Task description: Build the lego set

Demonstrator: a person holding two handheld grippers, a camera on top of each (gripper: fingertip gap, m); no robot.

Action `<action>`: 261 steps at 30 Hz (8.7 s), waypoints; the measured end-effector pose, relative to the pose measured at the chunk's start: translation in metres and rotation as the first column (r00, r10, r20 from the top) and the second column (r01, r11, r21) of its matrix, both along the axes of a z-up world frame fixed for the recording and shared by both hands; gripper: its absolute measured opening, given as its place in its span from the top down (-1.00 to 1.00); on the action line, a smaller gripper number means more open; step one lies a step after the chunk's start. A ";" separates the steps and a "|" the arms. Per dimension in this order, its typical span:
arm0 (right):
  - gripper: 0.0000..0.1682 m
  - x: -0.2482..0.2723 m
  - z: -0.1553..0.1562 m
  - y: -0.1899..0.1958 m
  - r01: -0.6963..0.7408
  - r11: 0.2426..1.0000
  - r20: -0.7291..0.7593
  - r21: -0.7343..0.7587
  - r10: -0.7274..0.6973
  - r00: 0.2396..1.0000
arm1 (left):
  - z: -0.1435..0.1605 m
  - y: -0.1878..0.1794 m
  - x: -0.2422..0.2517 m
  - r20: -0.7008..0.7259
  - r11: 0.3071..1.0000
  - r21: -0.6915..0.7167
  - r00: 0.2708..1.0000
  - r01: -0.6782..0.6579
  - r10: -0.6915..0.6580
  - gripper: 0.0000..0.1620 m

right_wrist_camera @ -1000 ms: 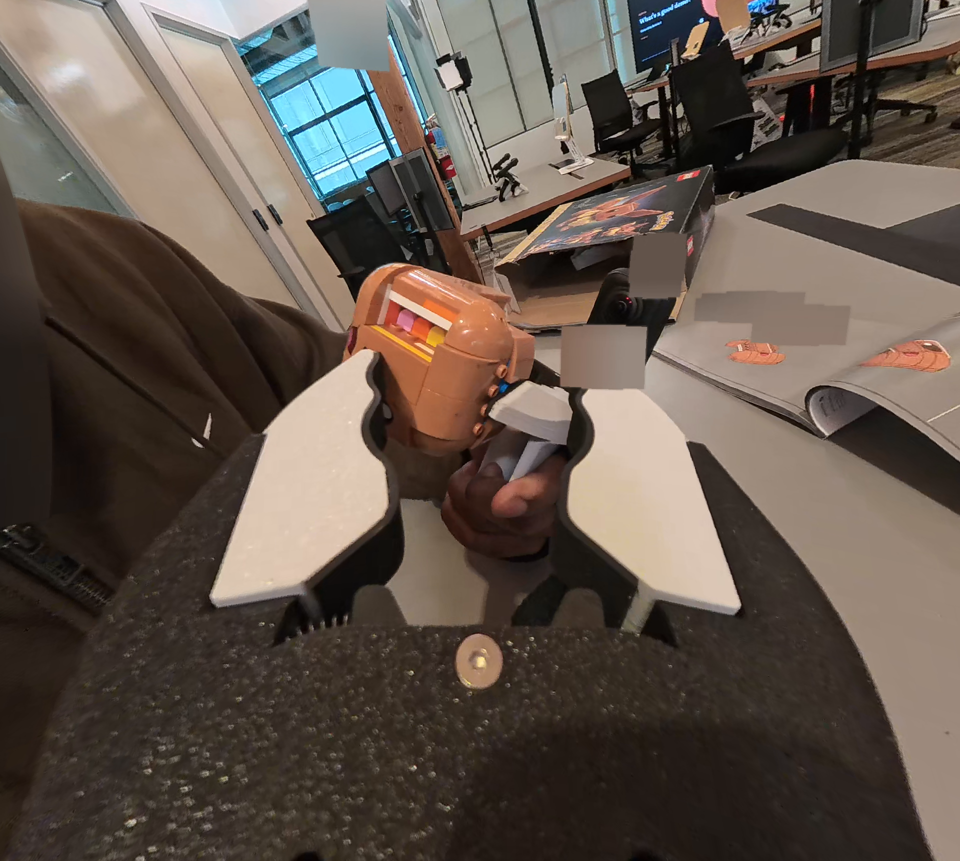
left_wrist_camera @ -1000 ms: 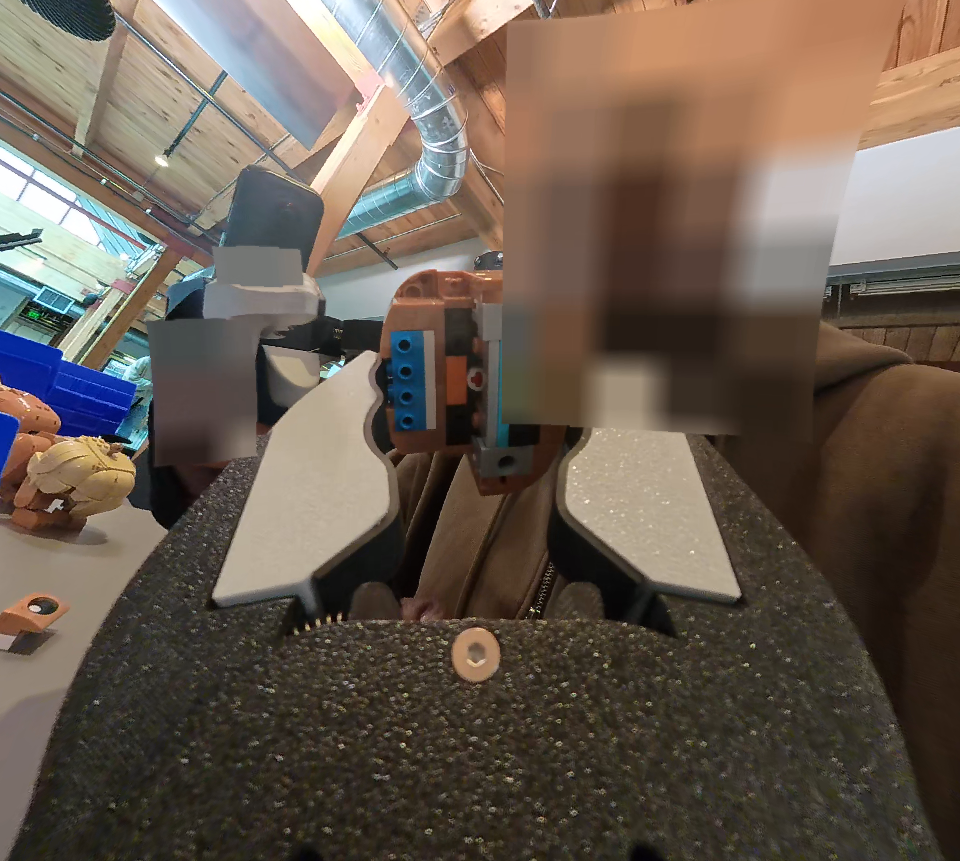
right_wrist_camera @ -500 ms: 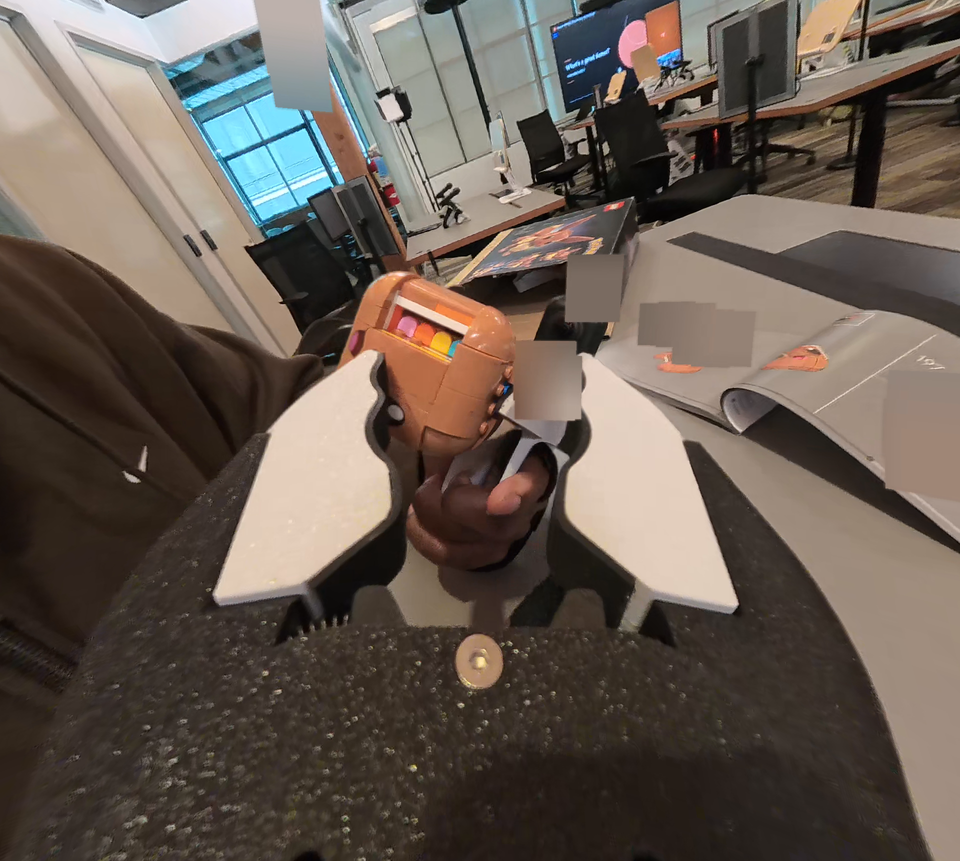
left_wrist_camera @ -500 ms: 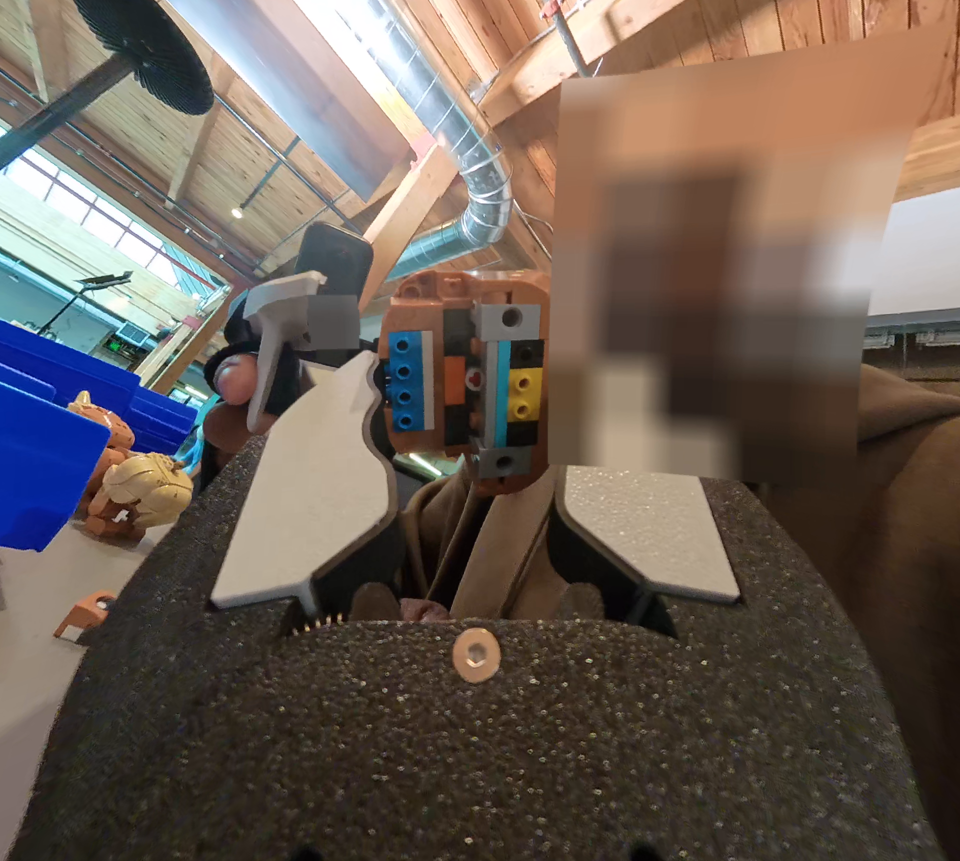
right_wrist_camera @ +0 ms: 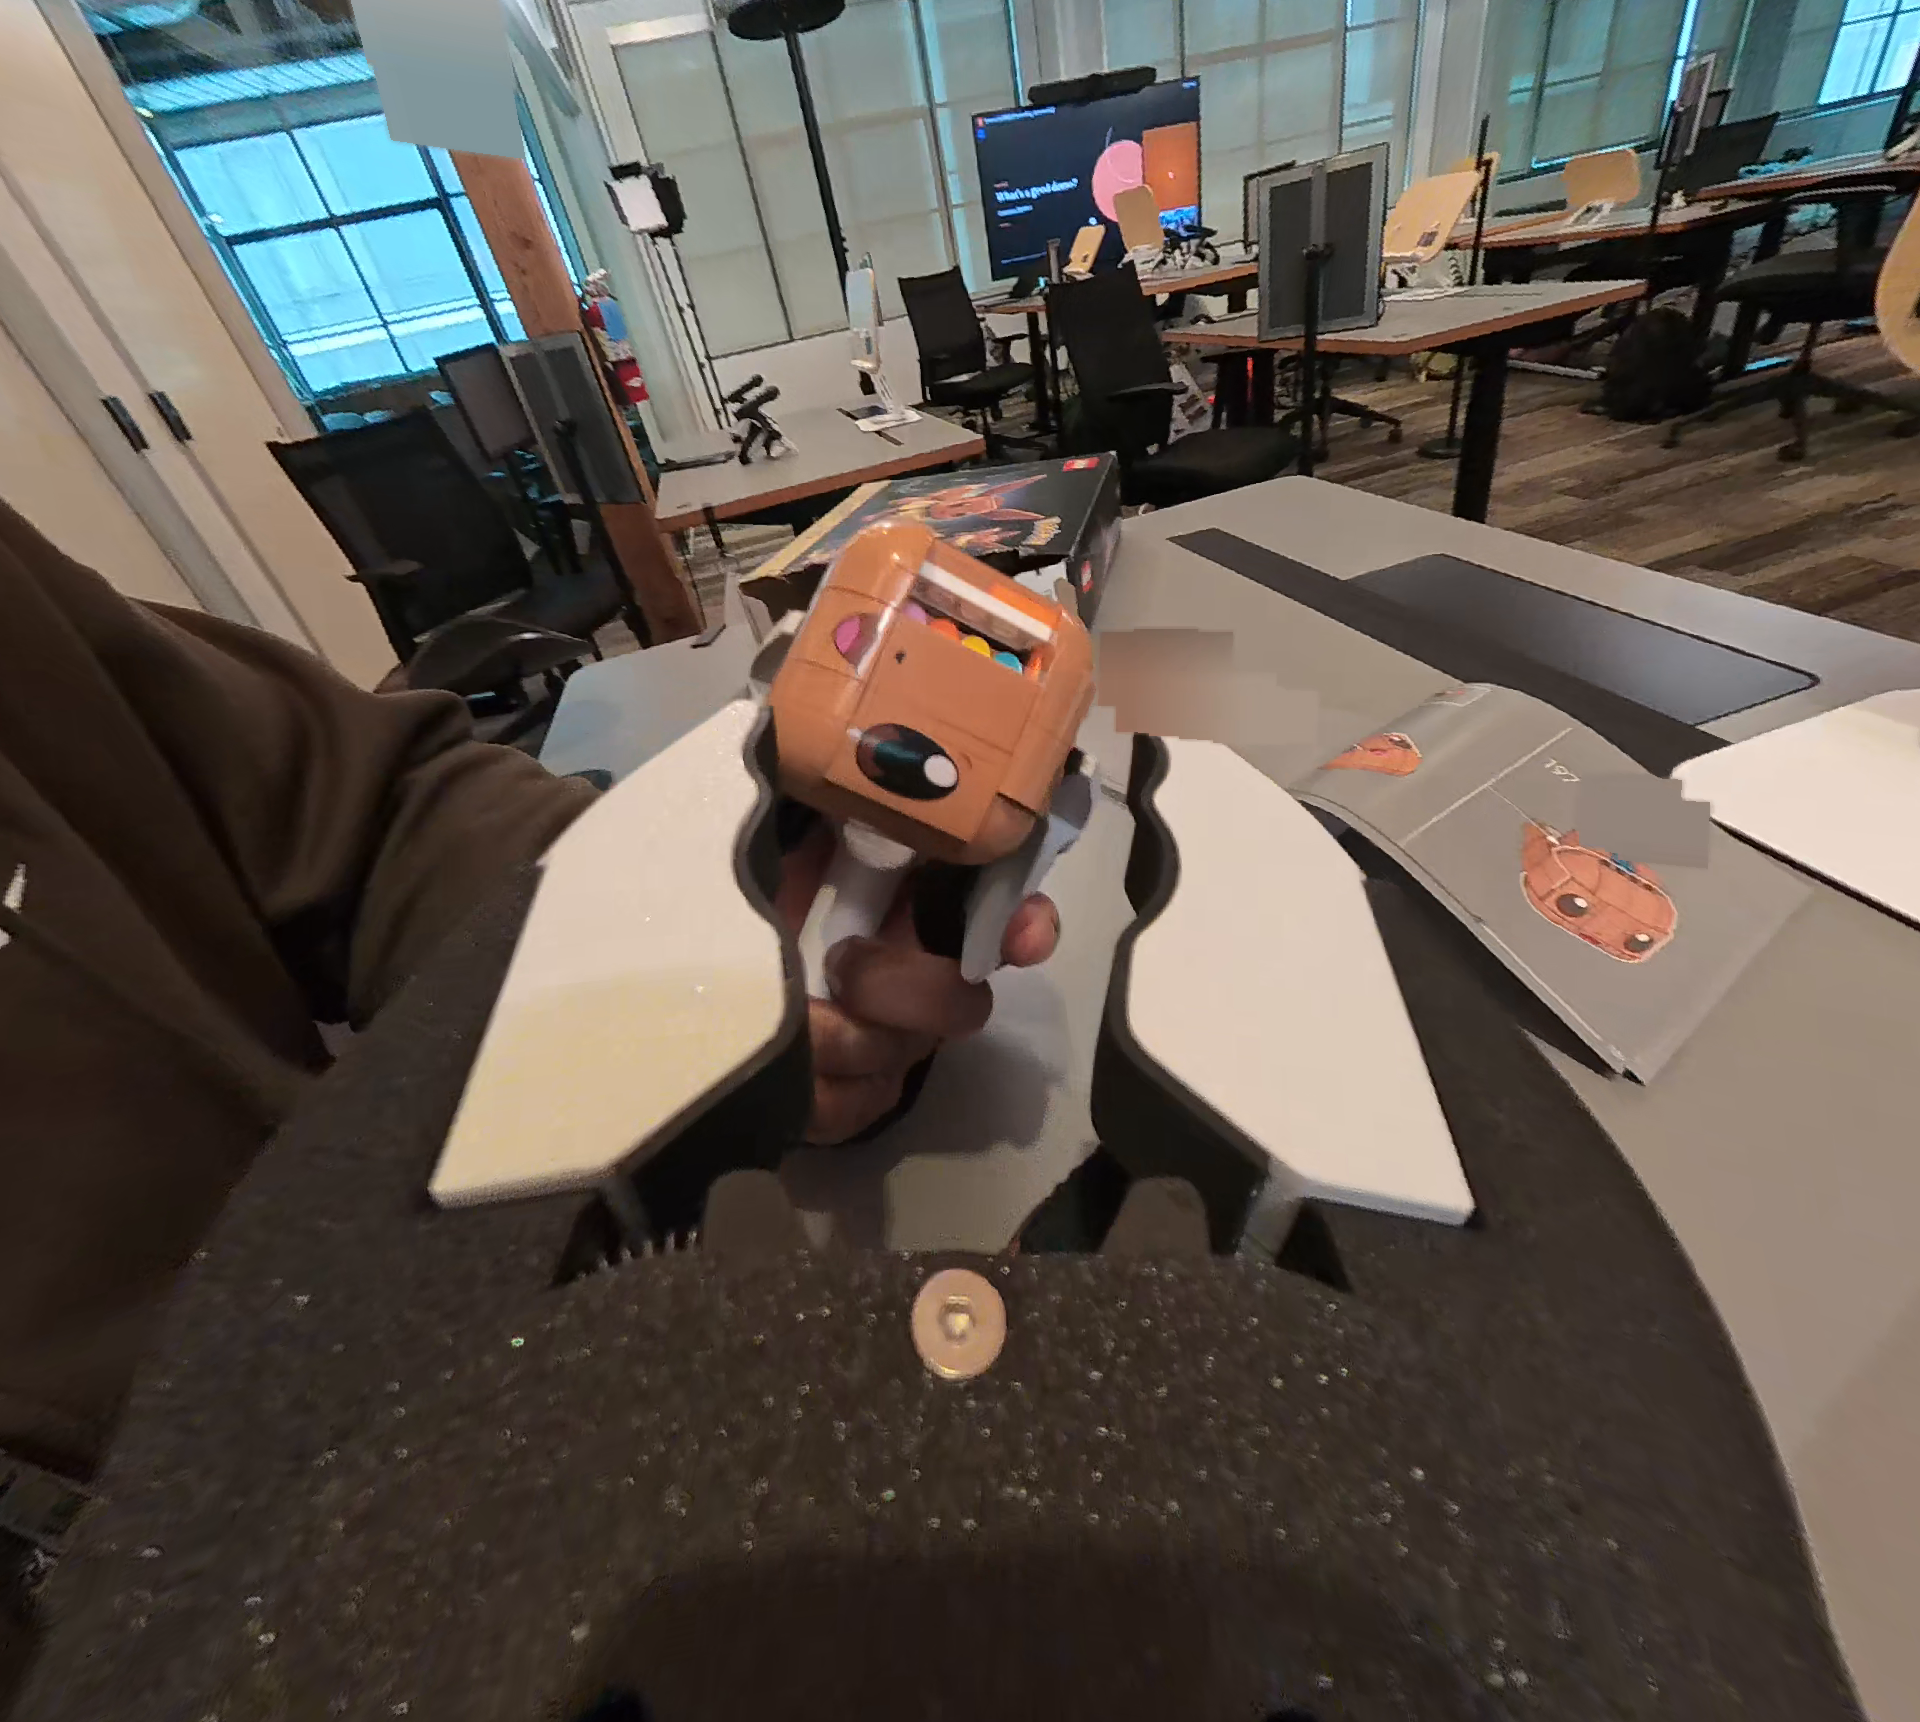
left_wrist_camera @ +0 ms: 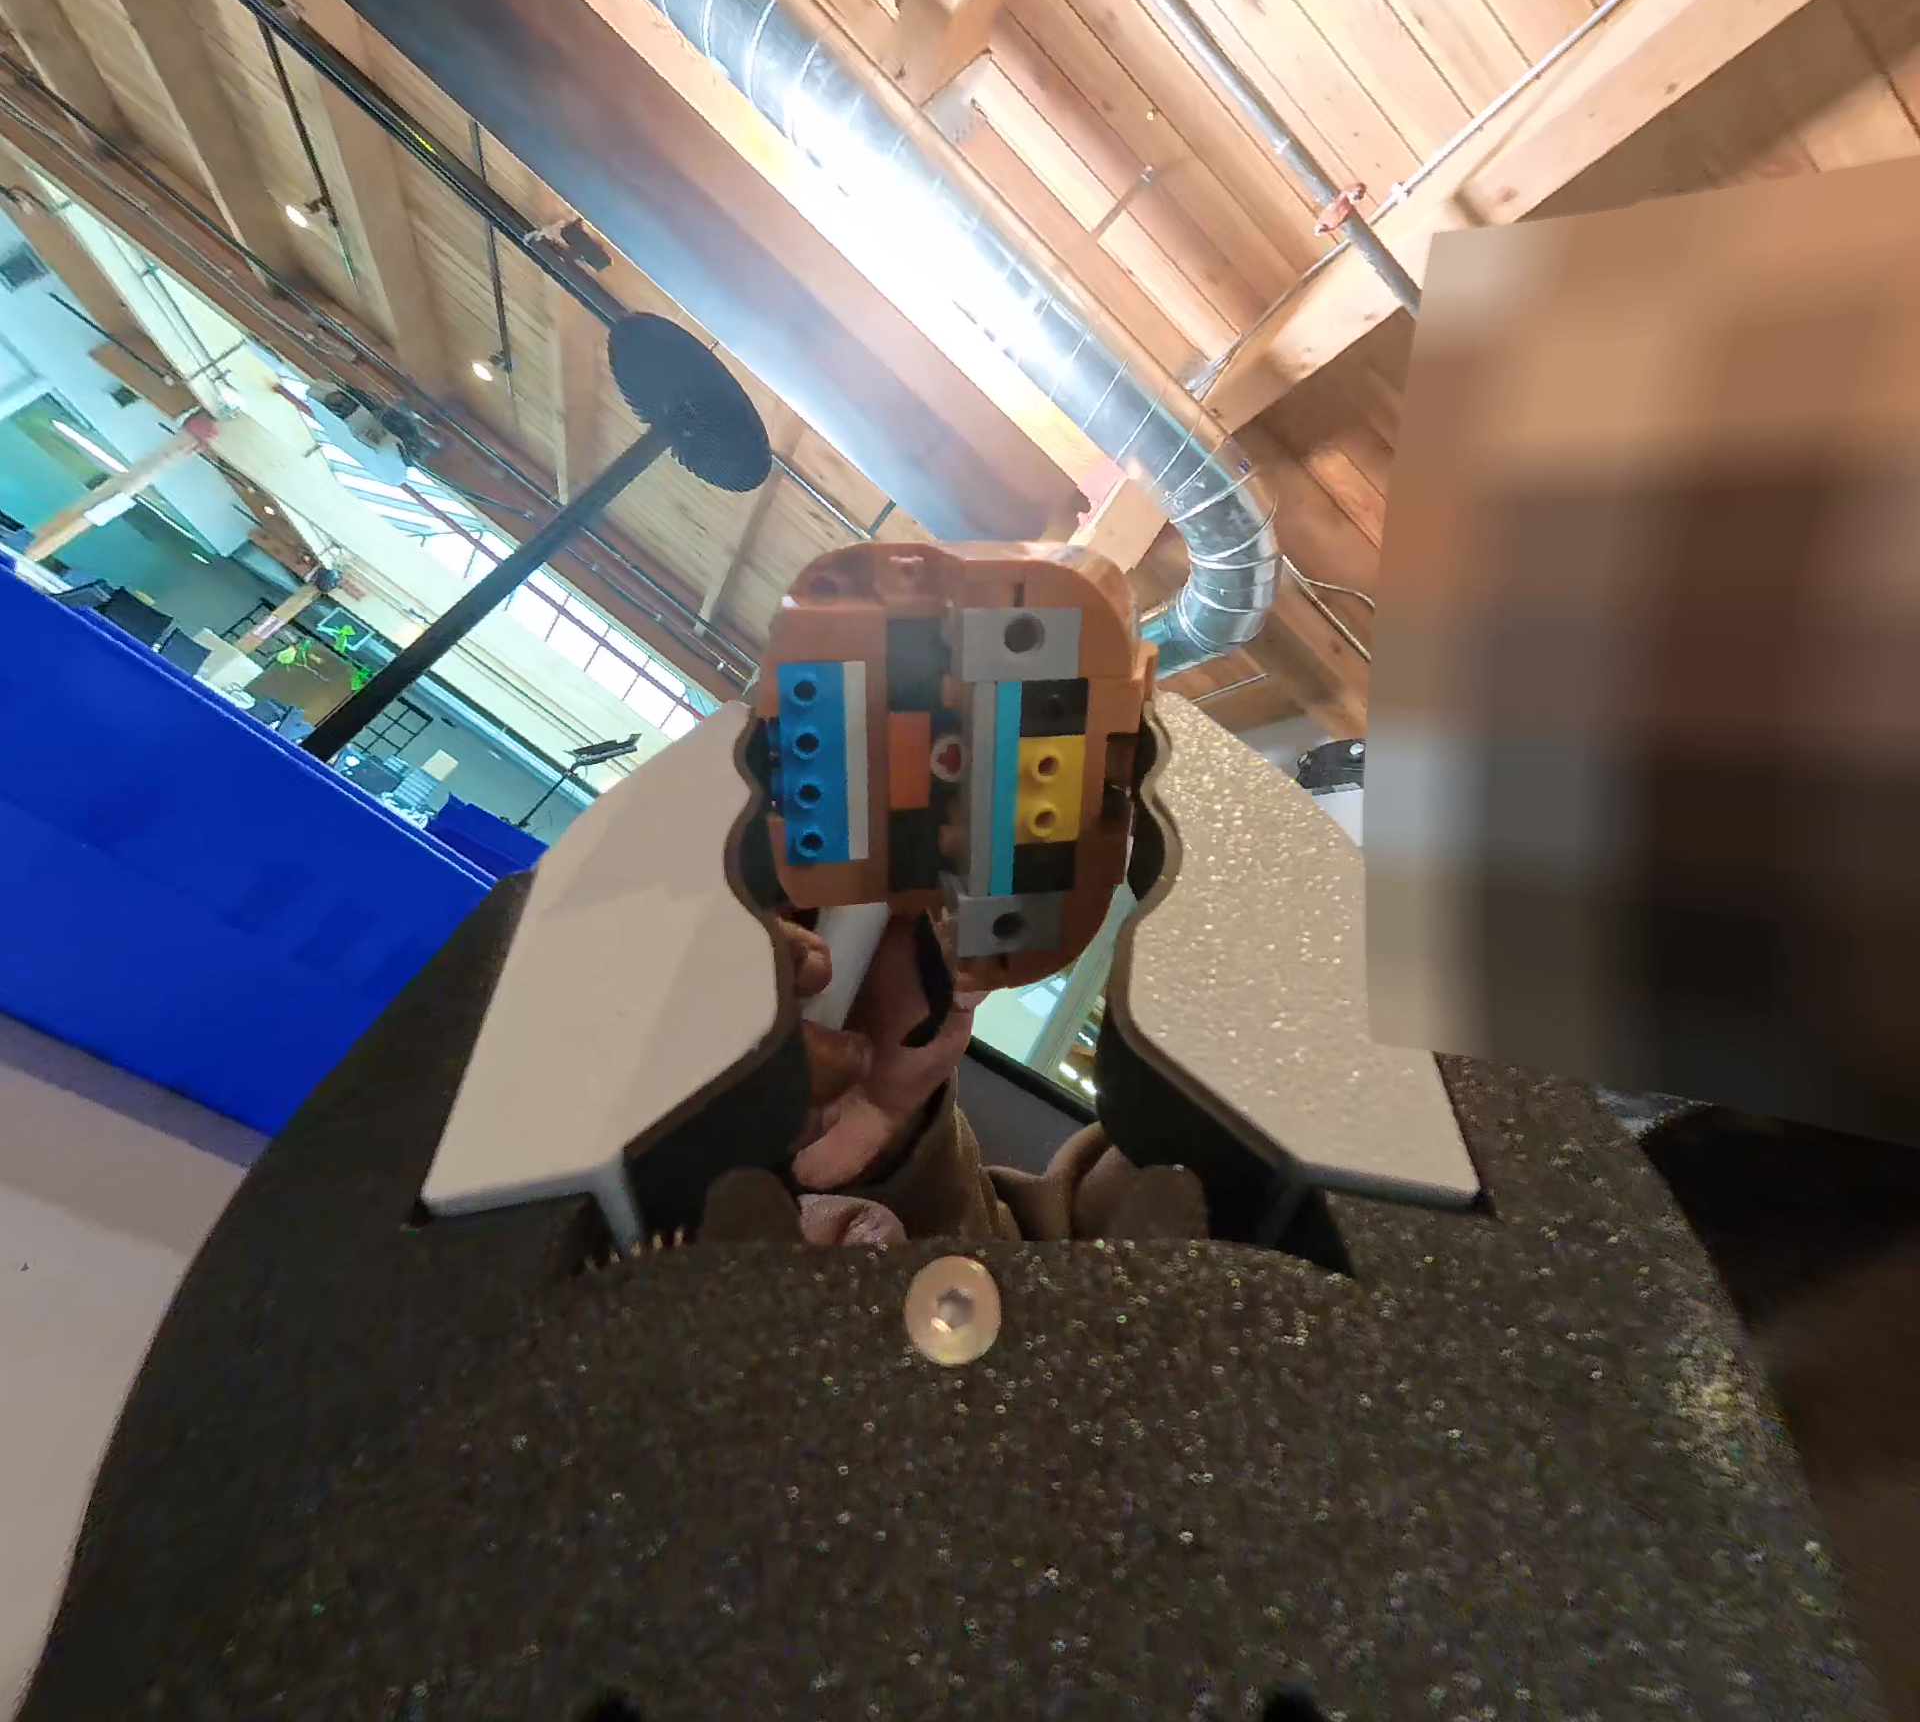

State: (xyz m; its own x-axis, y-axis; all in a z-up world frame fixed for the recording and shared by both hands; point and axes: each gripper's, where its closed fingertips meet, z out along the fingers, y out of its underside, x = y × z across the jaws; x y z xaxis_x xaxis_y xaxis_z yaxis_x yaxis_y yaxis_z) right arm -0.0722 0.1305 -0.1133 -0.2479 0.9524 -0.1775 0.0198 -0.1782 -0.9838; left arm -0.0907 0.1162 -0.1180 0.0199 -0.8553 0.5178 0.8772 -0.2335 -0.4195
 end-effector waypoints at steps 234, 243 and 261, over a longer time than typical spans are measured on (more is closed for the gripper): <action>0.07 0.030 -0.136 -0.035 -0.096 0.975 0.510 0.202 -0.021 0.860 | -0.141 -0.038 0.014 -0.987 0.991 -0.125 0.107 -0.037 -0.120 0.05; 0.00 0.013 -0.159 -0.041 -0.167 0.983 0.723 0.082 0.057 0.689 | -0.161 -0.041 0.019 -0.982 0.981 -0.187 -0.019 -0.043 -0.188 0.05; 0.15 0.010 -0.133 -0.022 -0.182 0.977 0.507 0.113 0.101 0.856 | -0.157 -0.014 0.043 -0.926 0.932 -0.359 0.106 0.049 -0.363 0.07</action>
